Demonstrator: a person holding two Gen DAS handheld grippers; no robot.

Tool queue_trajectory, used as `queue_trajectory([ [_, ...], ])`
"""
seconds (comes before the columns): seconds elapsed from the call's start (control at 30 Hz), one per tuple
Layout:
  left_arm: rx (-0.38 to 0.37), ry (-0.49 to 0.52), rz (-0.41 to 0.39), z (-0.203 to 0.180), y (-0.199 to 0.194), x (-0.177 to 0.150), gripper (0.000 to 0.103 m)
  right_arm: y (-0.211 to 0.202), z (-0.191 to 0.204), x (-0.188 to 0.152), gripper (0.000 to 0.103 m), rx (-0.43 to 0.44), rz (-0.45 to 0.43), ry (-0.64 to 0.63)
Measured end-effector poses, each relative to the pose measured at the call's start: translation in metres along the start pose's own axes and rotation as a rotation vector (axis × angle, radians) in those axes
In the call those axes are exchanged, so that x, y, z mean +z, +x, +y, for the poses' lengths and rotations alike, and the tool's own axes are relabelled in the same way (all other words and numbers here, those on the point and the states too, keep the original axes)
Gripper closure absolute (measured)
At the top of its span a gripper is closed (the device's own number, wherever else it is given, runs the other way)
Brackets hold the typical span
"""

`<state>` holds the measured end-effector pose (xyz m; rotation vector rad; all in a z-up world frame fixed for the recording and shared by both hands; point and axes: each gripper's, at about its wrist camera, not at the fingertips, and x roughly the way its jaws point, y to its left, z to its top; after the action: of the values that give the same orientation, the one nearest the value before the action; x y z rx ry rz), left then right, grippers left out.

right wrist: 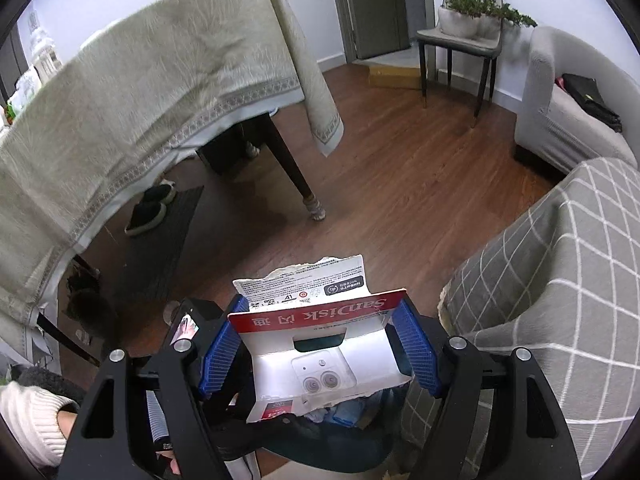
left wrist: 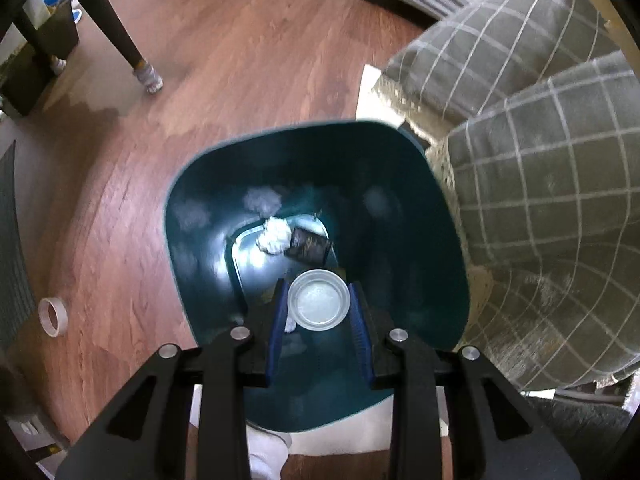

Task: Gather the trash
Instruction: 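Open the left tool to drop the lid while the right tool drops the packaging into the bin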

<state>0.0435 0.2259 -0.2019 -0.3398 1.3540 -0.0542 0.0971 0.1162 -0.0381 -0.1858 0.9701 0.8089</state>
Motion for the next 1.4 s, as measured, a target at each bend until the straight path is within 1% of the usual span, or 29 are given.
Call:
queue_trajectory([
  [0.03, -0.004, 0.005, 0.016, 0.0, 0.004, -0.002, 0.071, 0.002, -0.002, -0.001, 0.028, -0.001, 0.008, 0.003],
  [0.07, -0.003, 0.01, 0.026, 0.0, 0.005, -0.002, 0.068, 0.005, -0.003, -0.002, 0.028, -0.003, 0.015, 0.007],
  [0.1, 0.001, 0.017, 0.029, 0.0, 0.006, -0.004, 0.061, 0.008, -0.004, -0.003, 0.028, -0.006, 0.023, 0.01],
  [0.17, 0.006, 0.029, 0.017, 0.002, 0.005, -0.005, 0.053, 0.012, -0.005, -0.005, 0.028, -0.013, 0.036, 0.008],
  [0.23, 0.027, 0.037, 0.008, 0.006, 0.003, -0.006, 0.052, 0.016, -0.007, -0.007, 0.028, -0.019, 0.051, 0.01],
  [0.33, 0.039, 0.01, 0.005, 0.017, -0.002, -0.006, 0.051, 0.022, -0.007, -0.009, 0.028, -0.024, 0.067, 0.005],
  [0.4, 0.053, -0.003, -0.013, 0.022, -0.008, -0.005, 0.05, 0.029, -0.006, -0.011, 0.028, -0.029, 0.082, 0.001],
  [0.57, 0.093, -0.027, -0.107, 0.033, -0.038, 0.001, 0.044, 0.046, -0.005, -0.019, 0.029, -0.043, 0.133, -0.009],
  [0.67, 0.101, -0.058, -0.144, 0.043, -0.053, 0.005, 0.044, 0.057, -0.002, -0.026, 0.029, -0.043, 0.165, -0.021],
  [0.7, 0.102, -0.064, -0.154, 0.045, -0.058, 0.007, 0.044, 0.06, 0.0, -0.028, 0.029, -0.04, 0.174, -0.022],
  [0.77, 0.113, -0.063, -0.18, 0.047, -0.069, 0.01, 0.044, 0.07, 0.004, -0.034, 0.029, -0.006, 0.204, -0.005],
  [0.87, 0.131, -0.042, -0.236, 0.044, -0.088, 0.017, 0.045, 0.082, 0.01, -0.041, 0.029, -0.009, 0.235, -0.027],
  [0.9, 0.15, -0.033, -0.249, 0.042, -0.093, 0.019, 0.05, 0.085, 0.01, -0.043, 0.029, -0.019, 0.245, -0.035],
  [0.93, 0.16, -0.023, -0.272, 0.04, -0.1, 0.021, 0.05, 0.086, 0.01, -0.044, 0.029, -0.024, 0.25, -0.041],
  [1.0, 0.156, -0.016, -0.309, 0.037, -0.109, 0.023, 0.049, 0.084, 0.004, -0.044, 0.029, -0.02, 0.228, -0.003],
  [1.03, 0.192, -0.007, -0.325, 0.036, -0.112, 0.025, 0.05, 0.083, 0.001, -0.043, 0.029, -0.016, 0.225, 0.014],
  [1.07, 0.216, -0.008, -0.328, 0.036, -0.112, 0.027, 0.059, 0.082, 0.0, -0.043, 0.029, -0.016, 0.229, 0.015],
  [1.1, 0.213, -0.025, -0.324, 0.039, -0.112, 0.029, 0.066, 0.083, 0.001, -0.045, 0.029, -0.027, 0.241, 0.002],
  [1.17, 0.167, -0.057, -0.324, 0.041, -0.117, 0.034, 0.067, 0.088, 0.002, -0.051, 0.028, -0.039, 0.271, -0.013],
  [1.2, 0.151, -0.062, -0.337, 0.04, -0.122, 0.036, 0.069, 0.091, 0.003, -0.054, 0.028, -0.037, 0.281, -0.015],
  [1.3, 0.146, -0.045, -0.385, 0.031, -0.139, 0.038, 0.07, 0.097, 0.005, -0.06, 0.028, -0.043, 0.305, -0.028],
  [1.4, 0.122, -0.034, -0.433, 0.02, -0.158, 0.042, 0.071, 0.098, 0.004, -0.062, 0.028, -0.052, 0.314, -0.028],
])
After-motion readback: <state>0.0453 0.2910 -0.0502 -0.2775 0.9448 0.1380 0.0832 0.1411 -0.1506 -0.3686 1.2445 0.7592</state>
